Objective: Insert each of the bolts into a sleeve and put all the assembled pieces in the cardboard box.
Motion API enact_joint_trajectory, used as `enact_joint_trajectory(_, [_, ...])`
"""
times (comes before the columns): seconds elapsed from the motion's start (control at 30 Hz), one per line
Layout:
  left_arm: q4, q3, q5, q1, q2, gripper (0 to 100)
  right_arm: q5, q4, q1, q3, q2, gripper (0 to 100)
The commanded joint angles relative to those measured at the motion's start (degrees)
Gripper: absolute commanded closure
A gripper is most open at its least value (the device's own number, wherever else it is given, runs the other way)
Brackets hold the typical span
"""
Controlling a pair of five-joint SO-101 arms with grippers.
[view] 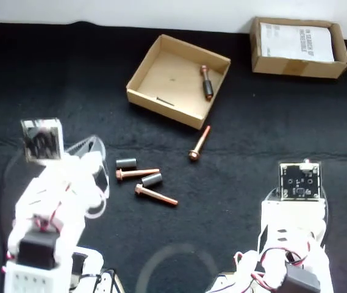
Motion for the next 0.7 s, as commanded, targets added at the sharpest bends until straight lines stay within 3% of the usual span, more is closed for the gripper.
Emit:
enact_joint_trajectory(0.0, [-0.1, -12.5, 5.6, 0.9, 15.2, 99, 1.1, -2.1, 1.2, 2.2, -1.3, 99.1])
enact_joint_trajectory(0.23, [0.0, -23.5, 9.0, 11.7, 32.7, 99, 3.8, -8.4, 6.4, 9.5, -1.3, 99.1])
enact_joint_trajectory(0.4, [0.1, -23.8, -1.6, 21.2, 42.2, 99, 3.9, -13.2, 11.3, 16.3, -1.3, 99.1])
enact_joint_trajectory(0.5, [-0.4, -25.4, -6.9, 21.8, 48.1, 99, 3.9, -14.6, 13.7, 18.2, -1.3, 99.1])
enact_joint_trajectory(0.67, [-0.4, -31.1, -7.5, 20.4, 61.5, 99, 3.5, -16.4, 15.4, 21.1, -1.3, 99.1])
